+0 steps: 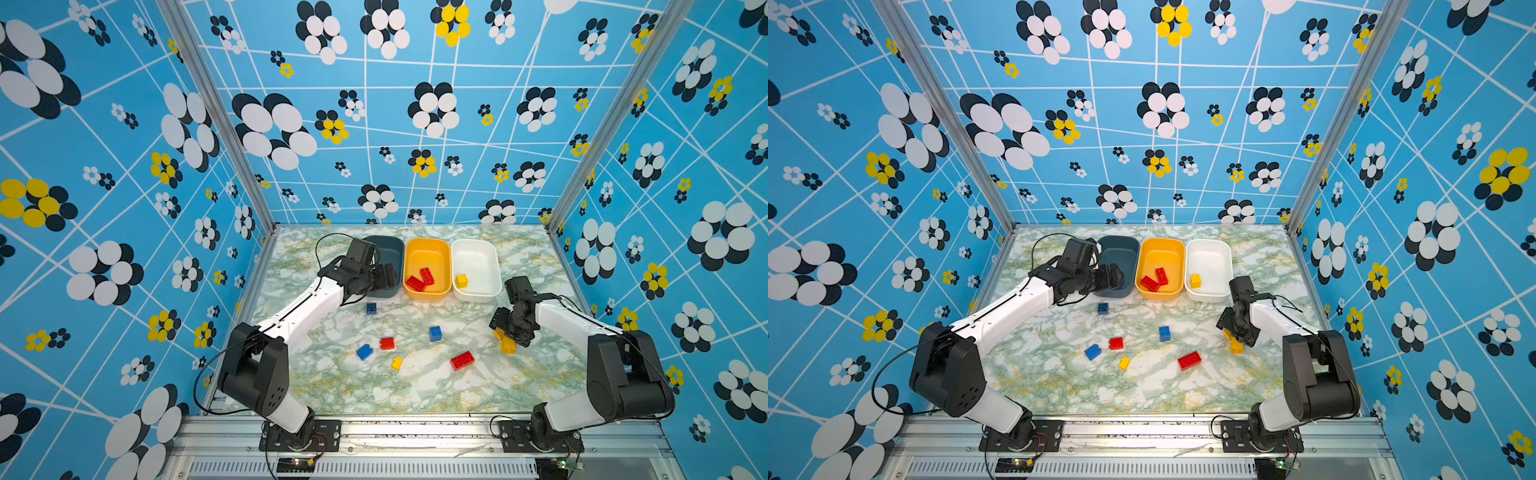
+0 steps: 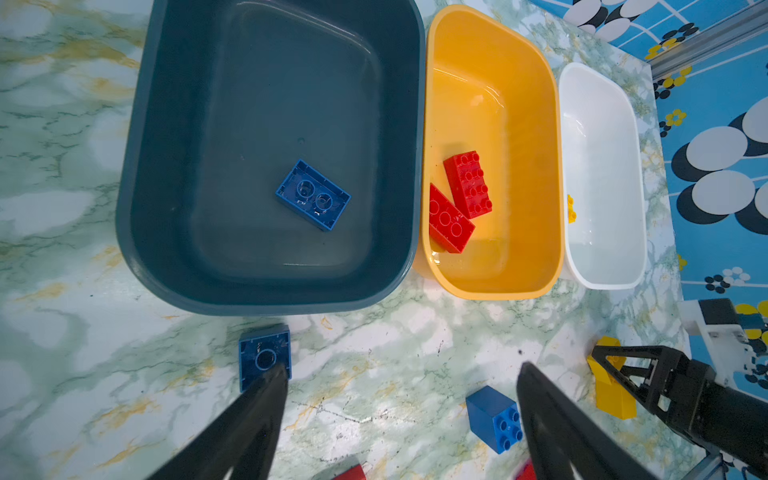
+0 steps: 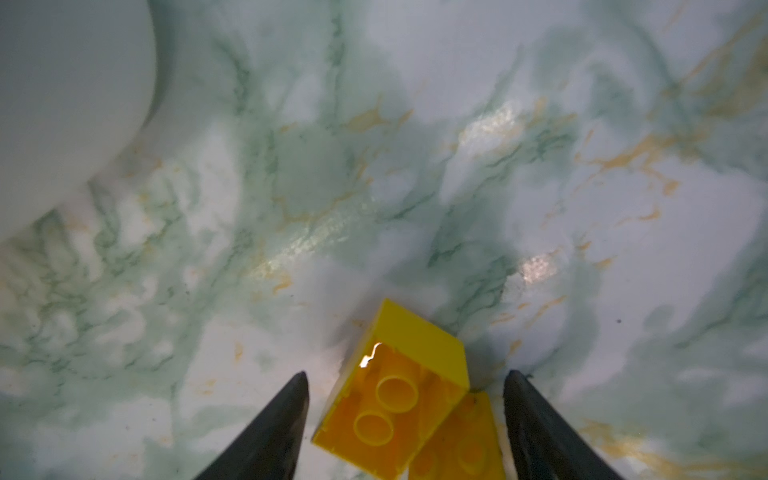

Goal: Sort the legos into containers by color
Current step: 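Open the left gripper over the yellow bin while the right lowers onto a yellow brick, then carry the yellow brick with the right gripper and drop it into the white bin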

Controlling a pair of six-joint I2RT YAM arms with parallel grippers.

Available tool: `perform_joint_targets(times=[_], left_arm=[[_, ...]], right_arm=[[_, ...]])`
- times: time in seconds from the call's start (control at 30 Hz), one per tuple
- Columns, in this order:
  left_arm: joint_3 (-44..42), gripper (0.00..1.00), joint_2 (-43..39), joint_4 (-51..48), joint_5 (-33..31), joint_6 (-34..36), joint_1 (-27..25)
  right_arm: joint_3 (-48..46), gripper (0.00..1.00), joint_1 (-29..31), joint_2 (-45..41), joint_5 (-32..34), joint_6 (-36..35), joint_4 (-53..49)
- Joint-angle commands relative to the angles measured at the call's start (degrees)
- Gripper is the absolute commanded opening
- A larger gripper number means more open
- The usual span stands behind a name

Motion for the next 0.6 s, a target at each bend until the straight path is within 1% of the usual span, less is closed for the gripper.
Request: perform_joint_targets(times=[0.0,0.27,0.57], left_arm=[[-1.6,0.88,-1.9,0.9,0.9,0.0,0.7],[-3.1,0.88,-3.2,0.8,1.4,0.3,1.5],[-4.6,0.88,-4.3,0.5,2.2,0.8,2.8]], right_arm=[[1.9,0.72,-0.2,1.3,1.6,-0.9,1.2],[2.5,0.58,-0.2,3.0,1.4,-0.4,2.1],[1.7,0.38,0.6,2.4,2.2,0.5,2.6]])
